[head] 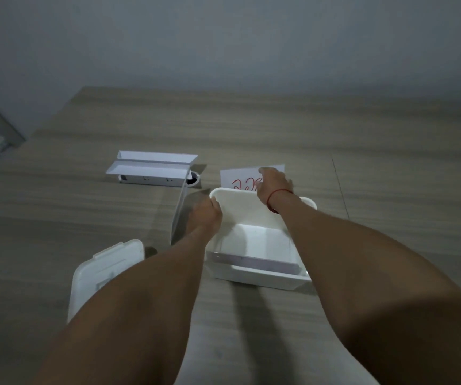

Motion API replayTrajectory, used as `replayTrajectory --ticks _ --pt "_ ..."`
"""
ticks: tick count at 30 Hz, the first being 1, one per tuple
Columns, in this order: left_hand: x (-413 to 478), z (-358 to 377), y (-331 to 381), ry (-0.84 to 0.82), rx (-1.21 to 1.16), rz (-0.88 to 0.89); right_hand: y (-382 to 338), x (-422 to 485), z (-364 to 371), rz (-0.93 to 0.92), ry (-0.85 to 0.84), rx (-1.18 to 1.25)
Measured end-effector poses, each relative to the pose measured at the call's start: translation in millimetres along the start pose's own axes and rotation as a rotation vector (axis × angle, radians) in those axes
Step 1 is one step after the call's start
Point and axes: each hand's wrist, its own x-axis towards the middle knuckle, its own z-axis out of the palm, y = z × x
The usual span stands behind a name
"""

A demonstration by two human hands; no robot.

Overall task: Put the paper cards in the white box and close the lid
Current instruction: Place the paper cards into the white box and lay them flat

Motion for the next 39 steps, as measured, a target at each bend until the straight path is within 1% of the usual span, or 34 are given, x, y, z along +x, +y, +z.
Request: replayTrajectory --ticks 5,7,10,12,14,16,19,23,27,29,31,33,36,39 --pt "12.5 2.4 3.5 0.029 0.004 0.017 -1.5 41.6 5.5 -0.023 -0.004 -0.084" --pt "12.4 2.4 4.6 0.036 0.025 0.018 -0.4 47.9 8.5 -0.011 -0.023 -0.122" --pt "12.7 2.4 5.9 0.051 0.044 0.002 0.4 51.0 15.8 -0.003 0.010 -0.205" --pt "12.9 3.0 6.5 0.056 0.048 -0.003 -0.8 51.0 17.7 0.011 -0.011 -0.170" --pt "12.7 3.2 6.5 0.062 0.045 -0.010 0.2 49.9 16.6 -0.019 -0.032 -0.117" --pt "12.7 3.4 5.8 0.051 0.030 -0.009 2.2 43.9 12.8 -0.065 -0.013 -0.106" --pt "13.4 3.4 1.5 0.015 -0.015 -0.030 3.2 31.1 -0.1 -0.136 0.068 -0.093" --pt "3.0 -3.0 -4.1 -0.073 -0.001 -0.047 3.8 12.9 -35.5 -0.196 0.267 -0.108" --pt "-16.3 -16.2 -6.6 -0.152 0.065 -0.063 7.2 -15.2 -72.4 -0.156 0.433 0.002" --pt "-24.3 -20.7 -6.7 -0.168 0.094 -0.081 4.4 -32.7 -84.3 -0.134 0.468 0.054" --pt "-31.9 -25.1 -6.1 -0.172 0.079 -0.106 2.3 -51.4 -88.8 -0.134 0.437 0.087" --pt "-36.8 -26.1 -7.4 -0.182 0.048 -0.105 4.1 -69.3 -84.1 -0.136 0.340 0.081" --pt "-41.7 -24.3 -10.5 -0.176 -0.005 -0.098 13.6 -89.7 -65.8 -0.117 0.151 0.043" --pt "-44.9 -23.0 -13.4 -0.148 0.021 -0.099 22.6 -101.3 -40.0 -0.073 -0.098 0.106"
